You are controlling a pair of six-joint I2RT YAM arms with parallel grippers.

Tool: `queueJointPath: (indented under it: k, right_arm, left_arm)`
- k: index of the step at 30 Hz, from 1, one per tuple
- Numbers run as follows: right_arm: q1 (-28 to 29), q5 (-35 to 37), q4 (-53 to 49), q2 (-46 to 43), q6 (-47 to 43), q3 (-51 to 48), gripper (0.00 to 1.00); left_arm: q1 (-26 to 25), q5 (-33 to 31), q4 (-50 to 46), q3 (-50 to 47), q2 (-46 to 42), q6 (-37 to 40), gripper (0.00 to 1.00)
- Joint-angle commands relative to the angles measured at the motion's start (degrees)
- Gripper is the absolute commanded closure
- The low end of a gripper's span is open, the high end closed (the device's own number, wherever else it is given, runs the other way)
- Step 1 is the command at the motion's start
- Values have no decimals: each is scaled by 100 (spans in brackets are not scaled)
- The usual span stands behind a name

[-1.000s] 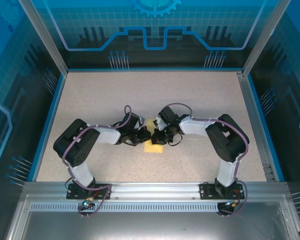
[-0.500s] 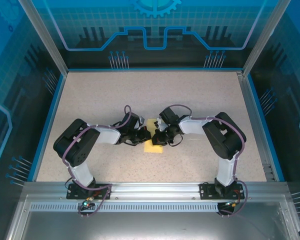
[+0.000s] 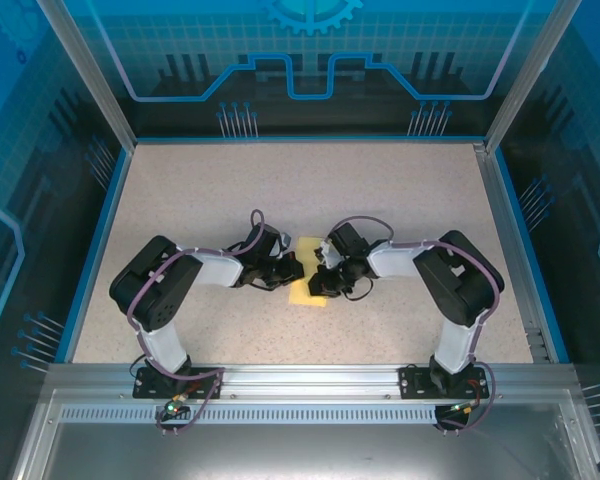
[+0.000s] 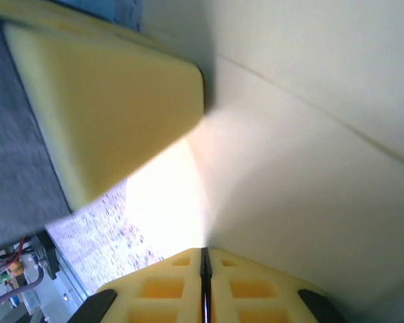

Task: Fold a paper plane with a square sheet of paper (pick it up from the middle)
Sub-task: Fold the triangle a second time at the center of the table.

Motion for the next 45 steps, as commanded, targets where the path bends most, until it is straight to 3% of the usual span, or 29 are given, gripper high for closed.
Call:
queueJointPath:
  k: [1,19,23,26,29,36,45]
  right_arm:
    - [-103,-59,-533,-130,-29,-419,89]
    - [-480,13,-864,-1038,-266,-1004,84]
    - [-593,184,-880,-1532,-267,-922,77]
    - [-634,489,-925,-1727,-293,-779,66]
    - [-645,498,-768,-1607,-271,-590,56]
    - [-634,501,-594,-1025,-214,-96,52]
    - [-607,815,-641,-452,-118,253,52]
  left_arm:
    - [0,-503,-501,-66,345,60,98]
    - [1,-413,-537,10,289,121,97]
    - [-8,-235,-513,78,149,129,95]
    - [-19,-170,-622,231,-11,130,93]
    - [-22,-144,-712,366,-179,108,91]
    - [-22,-178,-942,523,-495,151,85]
    - [-22,-231,-1121,587,-366,242,85]
